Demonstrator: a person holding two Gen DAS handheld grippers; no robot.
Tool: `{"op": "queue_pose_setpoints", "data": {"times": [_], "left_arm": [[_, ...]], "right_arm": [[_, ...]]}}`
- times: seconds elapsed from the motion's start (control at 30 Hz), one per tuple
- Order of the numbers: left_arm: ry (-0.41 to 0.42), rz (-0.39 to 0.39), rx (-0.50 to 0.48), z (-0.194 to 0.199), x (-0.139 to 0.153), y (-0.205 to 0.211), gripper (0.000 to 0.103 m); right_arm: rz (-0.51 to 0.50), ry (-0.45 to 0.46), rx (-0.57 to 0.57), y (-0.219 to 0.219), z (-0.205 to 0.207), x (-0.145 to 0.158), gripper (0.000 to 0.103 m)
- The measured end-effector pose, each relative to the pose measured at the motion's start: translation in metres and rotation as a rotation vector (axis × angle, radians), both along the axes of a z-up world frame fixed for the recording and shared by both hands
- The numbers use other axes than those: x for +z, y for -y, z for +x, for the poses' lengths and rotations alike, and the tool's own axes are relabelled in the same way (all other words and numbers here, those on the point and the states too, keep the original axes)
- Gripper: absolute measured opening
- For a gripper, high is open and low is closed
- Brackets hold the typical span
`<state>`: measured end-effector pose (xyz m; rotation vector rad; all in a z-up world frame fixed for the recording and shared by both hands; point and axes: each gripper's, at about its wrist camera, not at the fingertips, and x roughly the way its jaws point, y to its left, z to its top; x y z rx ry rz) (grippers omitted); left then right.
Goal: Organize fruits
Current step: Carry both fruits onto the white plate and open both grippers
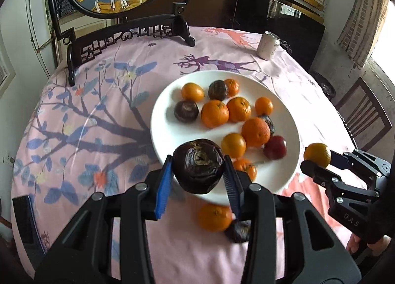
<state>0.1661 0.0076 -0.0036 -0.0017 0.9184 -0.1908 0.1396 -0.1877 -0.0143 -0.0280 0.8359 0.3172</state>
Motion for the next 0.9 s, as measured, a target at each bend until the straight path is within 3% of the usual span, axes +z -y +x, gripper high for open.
{"op": "queue_pose_setpoints", "data": {"times": [0.2,0.5,0.53,0.57,0.6,0.63,0.77,0.9], "left_arm": [[-0.055,0.003,0.03,0.056,-0.013,0.005,0.04],[-0.073,0.032,0.026,0.081,-0.026,0.011,0.041],[-0.071,0.037,0.029,0.082,-0.025,0.011,0.043],[-0.067,0.033,0.031,0.082,-0.024,0.011,0.051],[-0.055,0.031,0.042,0.08,-0.02,0.009,0.079],[-0.026,0.031,0.056,0.076,-0.016,0.006,0.093],[0.058,0.033,0.07,0.045,0.006,-0.002,0.093],[0.126,0.017,0.108,-0.002,0.017,-0.007,0.099]], "right_arm": [[-0.023,-0.021,-0.021,-0.002,0.073,-0.006,0.036],[-0.043,-0.056,-0.002,-0.01,0.104,-0.022,0.037],[-0.047,-0.056,0.007,-0.012,0.105,-0.022,0.043],[-0.062,-0.045,0.009,-0.014,0.104,-0.021,0.06],[-0.084,-0.01,-0.005,-0.015,0.1,-0.017,0.064],[-0.11,0.021,-0.012,-0.016,0.094,-0.012,0.065],[-0.15,0.048,-0.008,-0.013,0.06,0.004,0.068],[-0.138,0.071,-0.048,-0.007,0.007,0.013,0.099]]}}
